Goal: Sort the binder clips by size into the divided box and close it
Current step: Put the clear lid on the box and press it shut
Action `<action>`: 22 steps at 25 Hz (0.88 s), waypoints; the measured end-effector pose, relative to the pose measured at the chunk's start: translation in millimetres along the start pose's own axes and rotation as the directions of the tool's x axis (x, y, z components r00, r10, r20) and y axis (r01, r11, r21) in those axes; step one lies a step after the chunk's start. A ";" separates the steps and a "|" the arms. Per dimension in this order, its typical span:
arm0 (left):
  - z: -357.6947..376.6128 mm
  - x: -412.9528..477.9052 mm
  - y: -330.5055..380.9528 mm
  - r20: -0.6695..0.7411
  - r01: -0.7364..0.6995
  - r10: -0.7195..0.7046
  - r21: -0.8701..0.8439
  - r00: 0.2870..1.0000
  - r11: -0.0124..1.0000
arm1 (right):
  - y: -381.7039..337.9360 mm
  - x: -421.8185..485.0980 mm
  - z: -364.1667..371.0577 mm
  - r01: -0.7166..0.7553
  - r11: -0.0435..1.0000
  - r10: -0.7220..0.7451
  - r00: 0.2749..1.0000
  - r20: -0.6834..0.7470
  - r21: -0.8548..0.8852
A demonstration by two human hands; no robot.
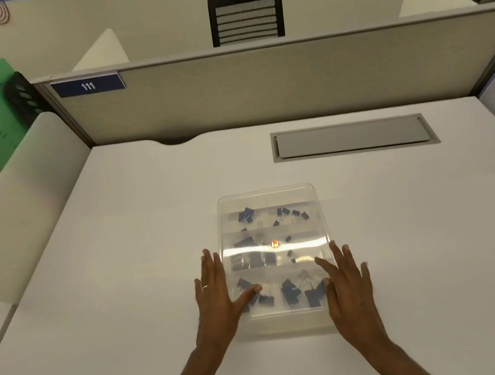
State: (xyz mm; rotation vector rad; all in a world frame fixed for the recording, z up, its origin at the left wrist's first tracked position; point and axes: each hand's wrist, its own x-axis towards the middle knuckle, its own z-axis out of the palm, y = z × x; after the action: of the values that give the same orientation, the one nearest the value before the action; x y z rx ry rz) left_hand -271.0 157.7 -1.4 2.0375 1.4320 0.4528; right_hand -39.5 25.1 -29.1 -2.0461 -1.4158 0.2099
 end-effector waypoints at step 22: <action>42.2 161.5 19.3 0.072 -0.170 0.157 0.555 0.985 0.815 | 3.2 191.5 59.4 0.082 0.917 0.025 0.965 0.262 -0.391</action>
State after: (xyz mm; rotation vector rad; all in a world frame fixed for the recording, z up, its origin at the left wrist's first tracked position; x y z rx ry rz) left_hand -174.1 291.8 -31.2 2.6358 1.5024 0.0661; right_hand 13.7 218.4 -36.2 -2.3942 -1.7693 0.1968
